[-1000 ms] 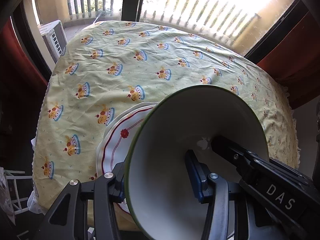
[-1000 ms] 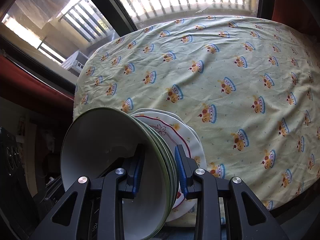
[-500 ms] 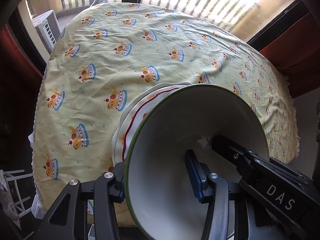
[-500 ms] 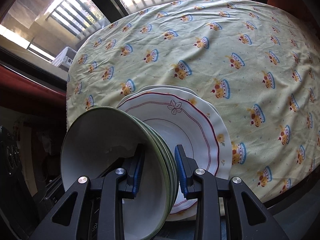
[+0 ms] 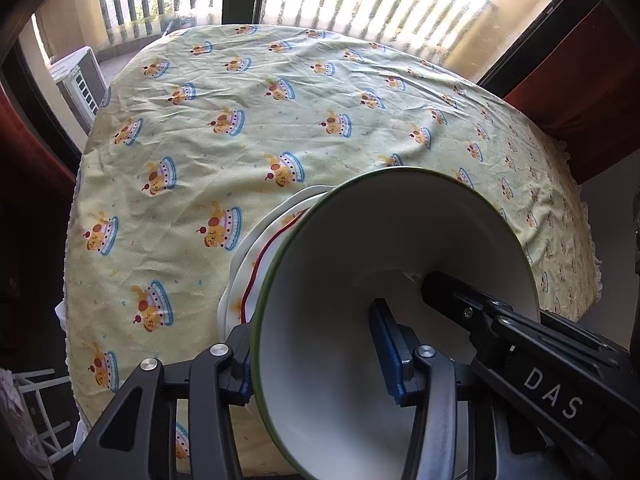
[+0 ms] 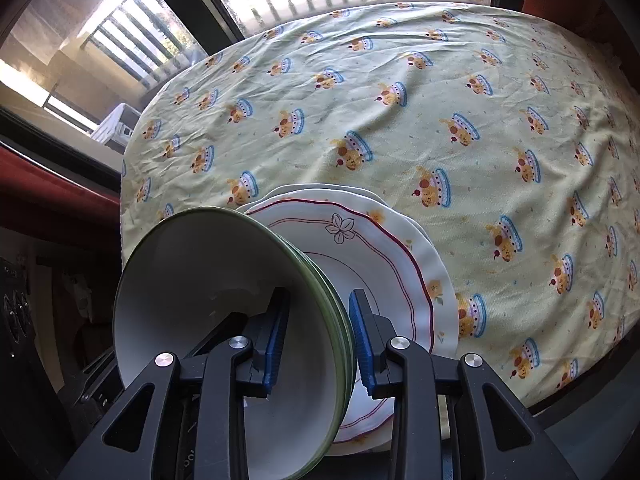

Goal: Organize plates and bowls

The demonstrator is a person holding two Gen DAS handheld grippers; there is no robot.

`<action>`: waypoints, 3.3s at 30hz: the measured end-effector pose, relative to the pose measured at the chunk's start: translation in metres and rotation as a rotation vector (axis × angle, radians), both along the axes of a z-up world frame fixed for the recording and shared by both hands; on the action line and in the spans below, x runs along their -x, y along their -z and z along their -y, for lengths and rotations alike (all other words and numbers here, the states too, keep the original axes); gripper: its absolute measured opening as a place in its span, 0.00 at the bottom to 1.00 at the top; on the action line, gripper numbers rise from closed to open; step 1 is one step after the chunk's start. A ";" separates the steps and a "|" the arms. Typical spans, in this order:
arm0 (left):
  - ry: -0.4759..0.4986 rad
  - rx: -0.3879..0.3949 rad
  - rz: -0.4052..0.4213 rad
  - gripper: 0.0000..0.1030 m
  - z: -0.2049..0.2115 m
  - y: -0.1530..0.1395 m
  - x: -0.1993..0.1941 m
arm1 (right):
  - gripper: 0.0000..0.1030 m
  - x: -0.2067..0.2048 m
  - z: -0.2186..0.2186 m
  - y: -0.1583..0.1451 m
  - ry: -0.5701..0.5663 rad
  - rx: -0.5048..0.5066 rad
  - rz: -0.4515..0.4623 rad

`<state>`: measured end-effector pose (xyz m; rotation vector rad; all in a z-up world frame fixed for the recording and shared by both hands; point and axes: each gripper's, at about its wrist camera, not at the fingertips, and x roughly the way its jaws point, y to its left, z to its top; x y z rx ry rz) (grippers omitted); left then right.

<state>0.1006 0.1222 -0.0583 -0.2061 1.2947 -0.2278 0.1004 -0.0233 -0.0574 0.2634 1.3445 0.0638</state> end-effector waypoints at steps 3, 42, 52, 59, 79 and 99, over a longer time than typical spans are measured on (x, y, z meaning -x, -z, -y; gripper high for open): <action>0.004 0.003 0.010 0.47 0.000 0.001 0.002 | 0.33 0.004 0.000 -0.001 0.009 0.003 0.014; -0.252 -0.237 0.419 0.86 0.052 -0.072 0.113 | 0.80 0.083 0.088 -0.062 -0.119 0.045 0.342; -0.286 -0.201 0.508 0.93 0.081 -0.062 0.158 | 0.80 0.130 0.130 -0.059 -0.104 0.110 0.431; -0.293 -0.186 0.500 0.93 0.094 -0.037 0.185 | 0.80 0.165 0.155 -0.036 -0.089 0.165 0.471; -0.285 -0.212 0.556 1.00 0.109 -0.043 0.194 | 0.88 0.192 0.167 -0.038 -0.061 0.206 0.579; -0.294 -0.214 0.562 1.00 0.107 -0.044 0.196 | 0.88 0.189 0.159 -0.037 -0.077 0.218 0.576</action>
